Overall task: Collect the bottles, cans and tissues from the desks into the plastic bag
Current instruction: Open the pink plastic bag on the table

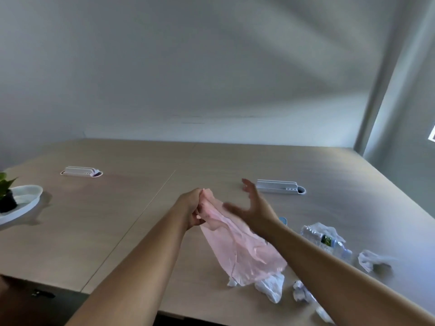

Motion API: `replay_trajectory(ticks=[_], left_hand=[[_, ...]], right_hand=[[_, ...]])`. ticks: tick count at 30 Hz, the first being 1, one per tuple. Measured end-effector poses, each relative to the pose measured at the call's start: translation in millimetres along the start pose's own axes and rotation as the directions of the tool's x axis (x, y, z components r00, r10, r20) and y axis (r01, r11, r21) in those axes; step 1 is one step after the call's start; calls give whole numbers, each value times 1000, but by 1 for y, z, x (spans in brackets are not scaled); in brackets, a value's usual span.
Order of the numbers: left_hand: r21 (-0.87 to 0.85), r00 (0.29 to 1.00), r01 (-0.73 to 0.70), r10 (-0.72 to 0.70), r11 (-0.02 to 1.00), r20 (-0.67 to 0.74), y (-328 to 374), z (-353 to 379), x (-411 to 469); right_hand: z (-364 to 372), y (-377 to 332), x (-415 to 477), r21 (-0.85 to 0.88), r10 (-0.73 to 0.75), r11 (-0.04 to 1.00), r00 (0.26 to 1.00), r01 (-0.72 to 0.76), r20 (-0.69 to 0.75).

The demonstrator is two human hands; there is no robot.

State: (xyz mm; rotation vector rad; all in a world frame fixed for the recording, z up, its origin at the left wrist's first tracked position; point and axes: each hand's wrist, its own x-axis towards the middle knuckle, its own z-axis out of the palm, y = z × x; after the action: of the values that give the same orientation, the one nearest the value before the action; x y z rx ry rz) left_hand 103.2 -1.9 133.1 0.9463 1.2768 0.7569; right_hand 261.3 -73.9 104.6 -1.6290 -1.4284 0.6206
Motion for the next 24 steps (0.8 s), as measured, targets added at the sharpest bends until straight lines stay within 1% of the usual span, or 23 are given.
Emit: replay_trajectory(ticks=[1,2,4,5,6,7,8,9,10,11,12,14,15,17,18,19,21,23,24], left_hand=[[5,1000,-18,18,1000,-8,2,5,-1],[8,999,-34,34,999,-7,3,9,-1],[14,997,-79,79,997,4,7,13,-2],[37,994,-107,107,994,9,9,13,-2],[81,990,-139,138,987,11,11,10,-1],[121,986,-168,167,978,11,13,7,0],[156,982,-188,186,970,22,16,2,0],[185,980,-198,194,963,37,20,-4,0],[225,982,-190,181,956,62,22,-11,0],[267,985,-169,150,949,89,24,-18,1],[297,987,-137,106,945,116,25,-25,3],[341,989,-71,22,937,145,23,-39,6],[372,988,-54,-4,927,153,22,-46,7],[397,983,-48,-27,917,181,19,-58,8],[389,982,-46,-29,920,184,17,-64,7],[377,983,-44,-26,925,180,14,-69,6],[376,984,-29,-40,926,176,7,-81,7],[438,985,-10,-68,899,162,0,-91,7],[520,989,-22,-58,854,136,-2,-95,9]], right_hand=[[6,-1,-2,-181,2,984,999,4,33],[8,2,-4,-285,16,958,1000,-12,14],[2,8,-3,-287,81,951,987,-118,-138],[-5,11,-2,-273,130,945,973,-180,-191],[-14,15,1,-260,193,934,960,-243,-203],[-26,19,3,-223,265,928,949,-299,-168],[-37,23,5,-137,339,928,937,-348,-83],[-48,24,5,17,405,914,913,-406,43],[-57,24,3,202,441,856,877,-475,194],[-65,24,2,354,432,772,845,-528,316],[-71,27,1,445,402,703,827,-554,393],[-77,34,4,556,380,597,815,-578,439],[-77,37,5,597,397,536,802,-597,445],[-76,44,8,616,440,439,754,-654,487],[-75,49,9,595,442,420,727,-685,525],[-75,51,9,559,440,424,702,-712,561],[-74,52,9,494,459,457,672,-740,582],[-70,52,12,473,495,496,685,-728,535],[-68,49,15,476,497,512,699,-715,514]])
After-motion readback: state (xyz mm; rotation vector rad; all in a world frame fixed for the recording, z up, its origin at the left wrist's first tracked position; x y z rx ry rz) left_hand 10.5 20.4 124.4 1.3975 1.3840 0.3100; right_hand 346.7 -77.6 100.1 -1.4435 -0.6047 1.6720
